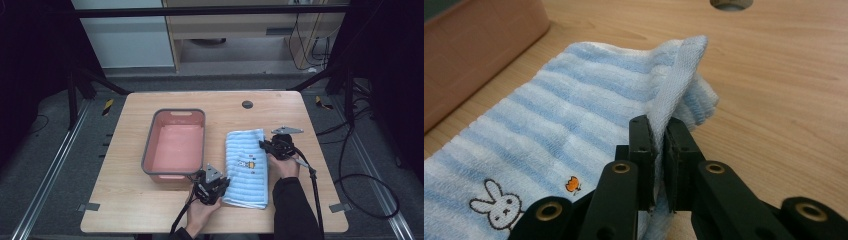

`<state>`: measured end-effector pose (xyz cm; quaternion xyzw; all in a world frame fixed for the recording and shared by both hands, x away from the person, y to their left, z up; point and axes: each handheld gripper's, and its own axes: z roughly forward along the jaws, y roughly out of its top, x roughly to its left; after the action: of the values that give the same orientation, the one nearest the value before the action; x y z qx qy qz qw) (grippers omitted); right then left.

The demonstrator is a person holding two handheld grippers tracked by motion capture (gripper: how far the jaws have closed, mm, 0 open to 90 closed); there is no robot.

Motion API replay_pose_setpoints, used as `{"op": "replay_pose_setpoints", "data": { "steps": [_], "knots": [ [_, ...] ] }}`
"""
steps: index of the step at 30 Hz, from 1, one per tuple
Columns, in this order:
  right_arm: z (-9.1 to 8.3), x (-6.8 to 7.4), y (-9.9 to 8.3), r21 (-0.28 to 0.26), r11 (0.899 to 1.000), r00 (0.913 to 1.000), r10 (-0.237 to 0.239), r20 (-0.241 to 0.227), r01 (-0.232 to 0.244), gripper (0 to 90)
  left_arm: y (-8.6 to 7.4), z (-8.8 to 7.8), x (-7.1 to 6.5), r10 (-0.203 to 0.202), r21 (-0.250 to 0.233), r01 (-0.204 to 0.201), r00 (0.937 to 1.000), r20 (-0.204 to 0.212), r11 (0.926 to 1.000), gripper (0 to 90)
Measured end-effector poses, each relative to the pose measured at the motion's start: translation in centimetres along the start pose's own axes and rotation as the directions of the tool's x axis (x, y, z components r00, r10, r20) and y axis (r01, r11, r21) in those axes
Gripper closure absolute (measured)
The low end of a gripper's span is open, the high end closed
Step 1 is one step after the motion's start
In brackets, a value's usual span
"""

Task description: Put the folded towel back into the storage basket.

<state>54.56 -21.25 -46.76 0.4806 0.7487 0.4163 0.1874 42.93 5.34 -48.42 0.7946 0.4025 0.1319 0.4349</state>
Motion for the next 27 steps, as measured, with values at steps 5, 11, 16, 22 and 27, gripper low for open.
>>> {"op": "replay_pose_setpoints", "data": {
  "steps": [5,11,16,22,27],
  "knots": [
    [-1.2,0.2,0.7,-0.038,0.999,1.0000,-0.002,0.000,0.002,84.1,0.8,-1.1,0.0,0.007,-0.028,-0.007,0.9999,0.007,0.9996,85.8],
    [-2.3,0.7,1.5,-0.067,0.998,0.9999,-0.016,0.000,0.016,84.1,1.6,-1.9,-0.1,0.015,-0.048,-0.014,0.9998,0.016,0.9987,85.8],
    [-3.2,1.3,2.4,-0.100,0.995,0.9998,-0.020,0.002,0.020,84.1,2.4,-2.9,-0.1,0.025,-0.066,-0.024,0.9996,0.013,0.9975,85.8],
    [-4.6,2.0,3.6,-0.143,0.989,0.9992,-0.038,0.007,0.039,84.1,3.4,-4.3,0.1,0.019,-0.103,-0.017,0.9996,0.019,0.9945,85.7],
    [-5.6,2.6,4.9,-0.168,0.985,0.9989,-0.047,0.007,0.048,84.1,4.1,-5.2,0.2,0.031,-0.121,-0.028,0.9994,0.017,0.9923,85.8]
  ]
}}
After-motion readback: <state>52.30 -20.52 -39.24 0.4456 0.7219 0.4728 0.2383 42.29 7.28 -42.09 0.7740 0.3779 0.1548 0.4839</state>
